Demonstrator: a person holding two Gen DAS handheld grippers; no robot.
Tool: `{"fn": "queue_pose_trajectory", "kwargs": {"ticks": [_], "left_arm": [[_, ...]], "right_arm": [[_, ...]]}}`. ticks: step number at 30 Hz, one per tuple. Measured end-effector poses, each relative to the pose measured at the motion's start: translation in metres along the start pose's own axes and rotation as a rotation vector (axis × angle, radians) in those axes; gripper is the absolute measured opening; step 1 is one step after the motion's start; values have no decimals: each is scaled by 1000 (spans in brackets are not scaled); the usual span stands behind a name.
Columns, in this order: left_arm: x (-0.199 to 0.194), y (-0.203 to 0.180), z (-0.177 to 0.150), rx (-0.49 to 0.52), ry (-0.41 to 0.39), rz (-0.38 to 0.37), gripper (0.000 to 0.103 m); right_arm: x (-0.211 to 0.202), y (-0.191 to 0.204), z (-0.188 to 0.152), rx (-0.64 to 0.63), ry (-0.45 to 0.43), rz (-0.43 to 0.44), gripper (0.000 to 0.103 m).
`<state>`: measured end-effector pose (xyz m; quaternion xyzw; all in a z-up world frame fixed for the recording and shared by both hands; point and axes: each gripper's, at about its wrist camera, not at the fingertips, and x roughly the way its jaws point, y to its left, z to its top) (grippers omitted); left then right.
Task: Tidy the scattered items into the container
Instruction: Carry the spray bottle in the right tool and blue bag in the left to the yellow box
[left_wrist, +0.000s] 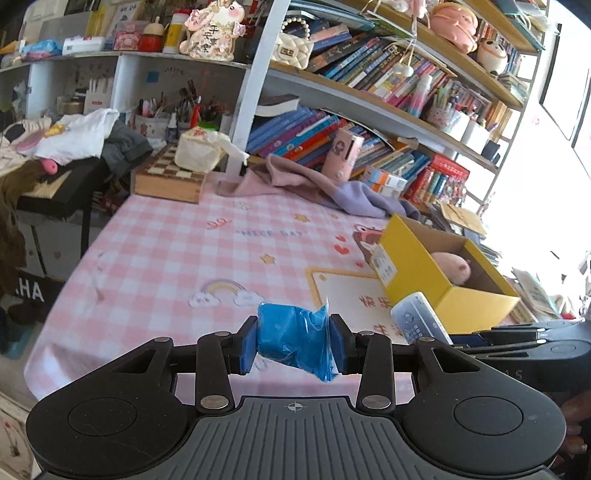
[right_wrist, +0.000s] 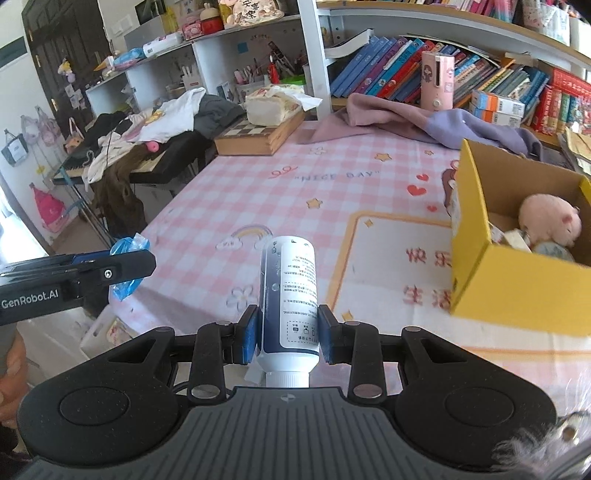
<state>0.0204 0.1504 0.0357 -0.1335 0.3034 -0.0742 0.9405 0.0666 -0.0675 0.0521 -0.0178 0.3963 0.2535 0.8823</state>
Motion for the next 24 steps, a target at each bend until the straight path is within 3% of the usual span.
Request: {"fn": "queue_pose_trajectory", "kwargs": {"ticks": [24], "left_arm": [[13, -96, -32, 163, 104, -278, 38]], "right_arm": [[-92, -49, -85, 218, -39, -259, 31]]}}
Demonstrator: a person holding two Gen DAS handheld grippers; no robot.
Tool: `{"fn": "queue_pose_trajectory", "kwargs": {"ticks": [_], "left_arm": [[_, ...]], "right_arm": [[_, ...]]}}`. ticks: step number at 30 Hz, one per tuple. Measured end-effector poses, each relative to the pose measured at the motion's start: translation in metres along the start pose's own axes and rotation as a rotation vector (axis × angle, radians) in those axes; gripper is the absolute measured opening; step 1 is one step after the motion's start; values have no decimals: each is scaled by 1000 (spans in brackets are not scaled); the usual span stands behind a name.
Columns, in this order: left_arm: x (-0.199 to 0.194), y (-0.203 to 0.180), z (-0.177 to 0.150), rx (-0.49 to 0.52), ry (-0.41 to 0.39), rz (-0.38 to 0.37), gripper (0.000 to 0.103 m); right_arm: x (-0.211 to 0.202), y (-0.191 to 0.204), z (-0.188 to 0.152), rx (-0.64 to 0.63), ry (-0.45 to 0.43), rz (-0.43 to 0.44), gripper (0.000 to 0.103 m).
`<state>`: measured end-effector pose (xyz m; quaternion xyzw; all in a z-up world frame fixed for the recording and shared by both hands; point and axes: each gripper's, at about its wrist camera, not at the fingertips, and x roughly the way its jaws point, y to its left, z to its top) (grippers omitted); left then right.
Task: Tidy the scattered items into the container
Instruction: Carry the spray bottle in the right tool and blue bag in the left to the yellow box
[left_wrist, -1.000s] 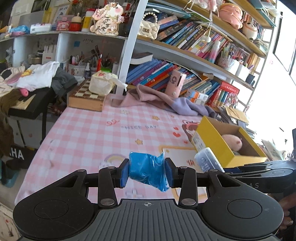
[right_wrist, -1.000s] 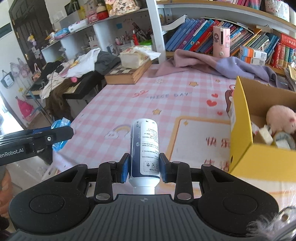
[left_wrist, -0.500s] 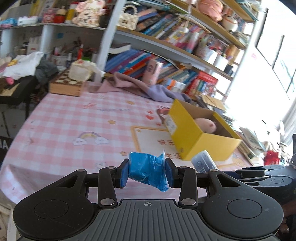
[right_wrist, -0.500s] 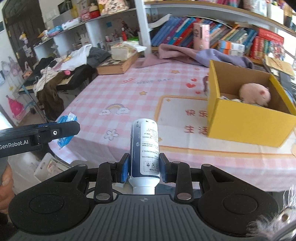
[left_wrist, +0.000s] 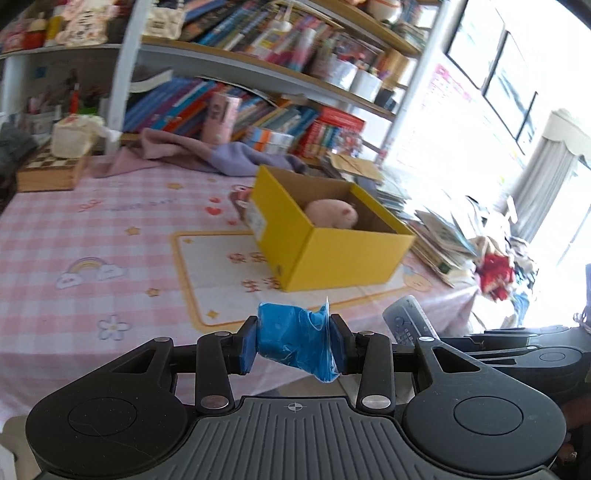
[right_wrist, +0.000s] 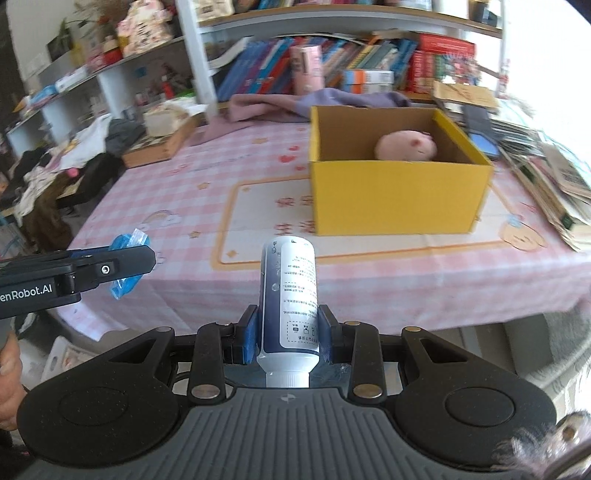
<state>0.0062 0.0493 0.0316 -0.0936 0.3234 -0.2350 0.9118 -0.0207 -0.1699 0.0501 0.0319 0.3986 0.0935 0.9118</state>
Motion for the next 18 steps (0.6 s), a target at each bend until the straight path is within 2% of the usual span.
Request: {"fn": "queue_pose_trajectory", "kwargs": {"ticks": [18], "left_arm": [[41, -49, 7, 106, 71, -129, 38]], "right_arm": [[-24, -47, -21, 129, -4, -116, 31]]}}
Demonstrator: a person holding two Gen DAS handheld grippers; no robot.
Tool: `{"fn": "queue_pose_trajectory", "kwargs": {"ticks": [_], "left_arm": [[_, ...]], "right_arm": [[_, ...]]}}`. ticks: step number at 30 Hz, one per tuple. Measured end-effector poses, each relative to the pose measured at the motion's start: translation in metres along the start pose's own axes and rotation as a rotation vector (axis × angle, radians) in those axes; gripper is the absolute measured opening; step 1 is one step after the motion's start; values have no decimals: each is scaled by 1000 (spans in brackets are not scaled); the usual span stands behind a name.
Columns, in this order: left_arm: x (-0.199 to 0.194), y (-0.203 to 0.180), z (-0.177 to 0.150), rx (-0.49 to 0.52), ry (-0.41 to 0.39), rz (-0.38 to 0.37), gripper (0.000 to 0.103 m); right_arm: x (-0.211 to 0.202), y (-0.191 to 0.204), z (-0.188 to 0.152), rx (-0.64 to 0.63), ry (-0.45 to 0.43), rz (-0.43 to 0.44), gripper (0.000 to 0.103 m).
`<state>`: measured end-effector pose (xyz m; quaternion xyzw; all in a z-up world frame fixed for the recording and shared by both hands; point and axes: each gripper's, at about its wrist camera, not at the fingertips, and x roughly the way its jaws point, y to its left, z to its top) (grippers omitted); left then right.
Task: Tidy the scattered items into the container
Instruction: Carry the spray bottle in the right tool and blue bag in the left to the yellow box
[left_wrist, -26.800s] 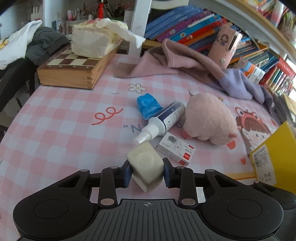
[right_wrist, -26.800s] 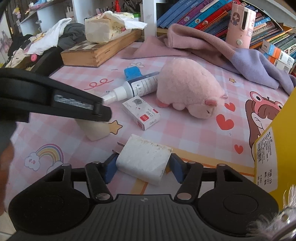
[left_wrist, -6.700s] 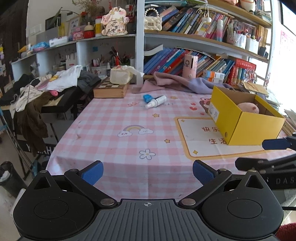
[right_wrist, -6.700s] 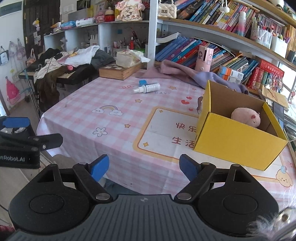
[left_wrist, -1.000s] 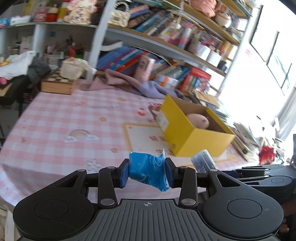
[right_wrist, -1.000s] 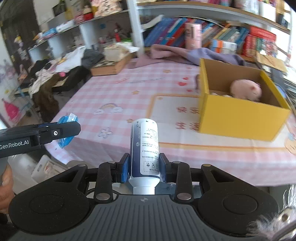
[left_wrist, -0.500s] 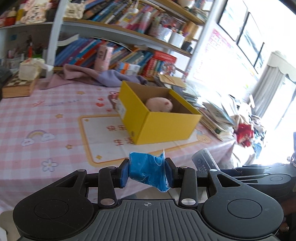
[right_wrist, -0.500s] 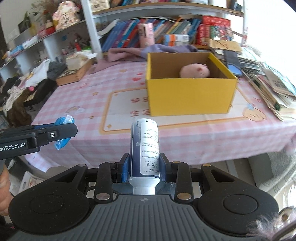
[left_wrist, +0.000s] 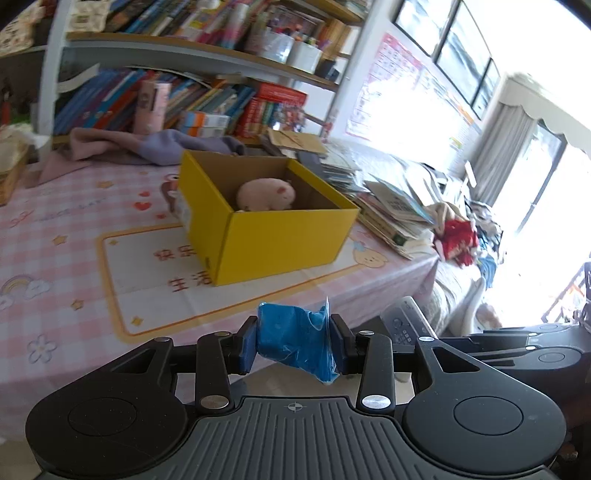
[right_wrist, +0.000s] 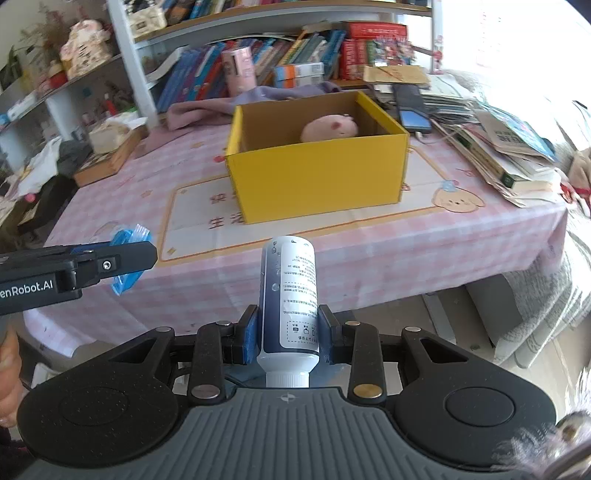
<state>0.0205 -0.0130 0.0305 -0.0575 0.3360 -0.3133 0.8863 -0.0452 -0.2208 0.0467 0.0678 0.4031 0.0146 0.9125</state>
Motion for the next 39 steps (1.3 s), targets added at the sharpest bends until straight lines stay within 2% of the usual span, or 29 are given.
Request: {"fn": "queue_pose_trajectory", "kwargs": {"ticks": [13, 23, 31, 39], "left_arm": [[34, -4, 14, 25, 41, -30, 38], [58, -3, 35, 58, 20, -34, 38], [85, -2, 59, 83, 0, -24, 38], [110, -7, 91, 75, -44, 25, 38]], "right_arm": [[18, -23, 15, 42, 19, -22, 31], [41, -33, 41, 31, 13, -15, 31], [64, -49, 72, 22, 0, 4, 31], [80, -70, 116, -20, -45, 52, 31]]}}
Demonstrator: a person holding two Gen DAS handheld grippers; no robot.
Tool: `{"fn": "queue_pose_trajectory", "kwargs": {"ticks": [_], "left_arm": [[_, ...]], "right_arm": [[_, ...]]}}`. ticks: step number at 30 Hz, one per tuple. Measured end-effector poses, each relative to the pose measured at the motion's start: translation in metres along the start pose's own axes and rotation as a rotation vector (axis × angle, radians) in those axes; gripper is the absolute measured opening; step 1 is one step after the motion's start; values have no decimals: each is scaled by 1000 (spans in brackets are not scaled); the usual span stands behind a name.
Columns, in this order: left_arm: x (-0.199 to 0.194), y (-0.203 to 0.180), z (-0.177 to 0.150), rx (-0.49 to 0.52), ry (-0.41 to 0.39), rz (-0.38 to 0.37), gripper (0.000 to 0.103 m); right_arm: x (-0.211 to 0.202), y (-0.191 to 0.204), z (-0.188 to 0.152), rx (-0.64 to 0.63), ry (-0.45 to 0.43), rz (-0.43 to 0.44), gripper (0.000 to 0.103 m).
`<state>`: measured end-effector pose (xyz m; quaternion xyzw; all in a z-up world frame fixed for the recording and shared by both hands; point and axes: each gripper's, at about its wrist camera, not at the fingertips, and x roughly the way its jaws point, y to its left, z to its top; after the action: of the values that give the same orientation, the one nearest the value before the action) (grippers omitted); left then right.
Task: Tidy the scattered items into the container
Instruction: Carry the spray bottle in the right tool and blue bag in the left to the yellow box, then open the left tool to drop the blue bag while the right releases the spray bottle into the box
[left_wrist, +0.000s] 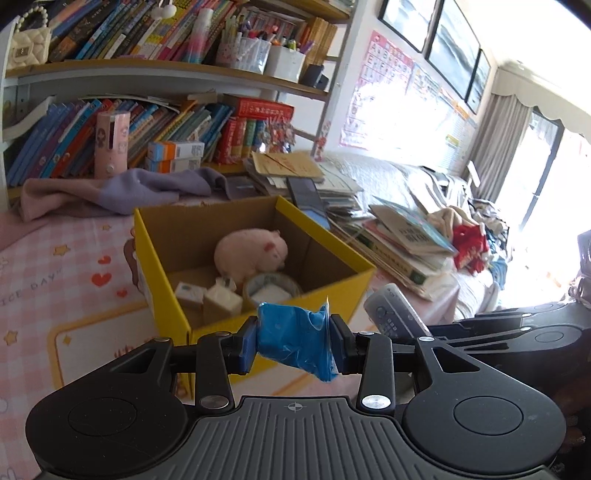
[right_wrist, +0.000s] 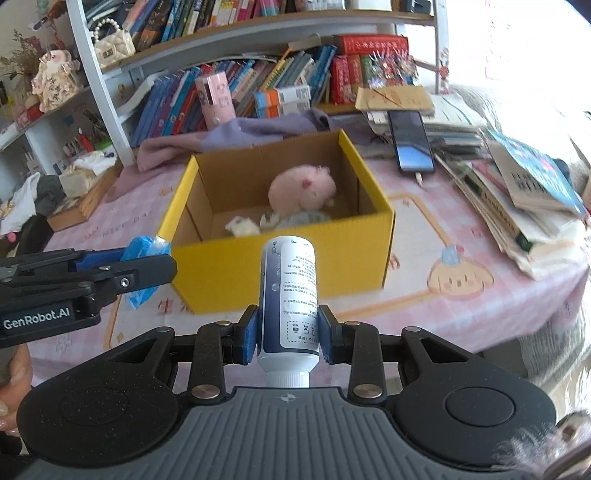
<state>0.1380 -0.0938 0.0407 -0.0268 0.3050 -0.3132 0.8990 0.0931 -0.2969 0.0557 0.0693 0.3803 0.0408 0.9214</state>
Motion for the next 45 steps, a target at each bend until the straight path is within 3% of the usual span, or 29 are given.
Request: {"fn": "queue_pose_trajectory", "kwargs": {"ticks": [13, 20, 24, 31, 37, 45], "left_arm": [[46, 3, 38, -60, -68, 183, 38], [82, 2, 41, -35, 15, 276, 39], [103, 2, 41, -33, 96, 287, 39], [128, 4, 33, -38, 208, 307, 39], [136, 6, 30, -65, 229, 327, 39], [138, 6, 30, -90, 217, 326, 40]], "right_arm": [[41, -35, 78, -126, -63, 136, 31], [82, -43, 117, -182, -50, 218, 31], [113, -35, 134, -230, -6, 263, 31], [180, -8, 151, -311, 148, 312, 31], [227, 9, 156, -343, 271, 345, 31], [265, 25, 158, -411, 342, 350, 31]]}}
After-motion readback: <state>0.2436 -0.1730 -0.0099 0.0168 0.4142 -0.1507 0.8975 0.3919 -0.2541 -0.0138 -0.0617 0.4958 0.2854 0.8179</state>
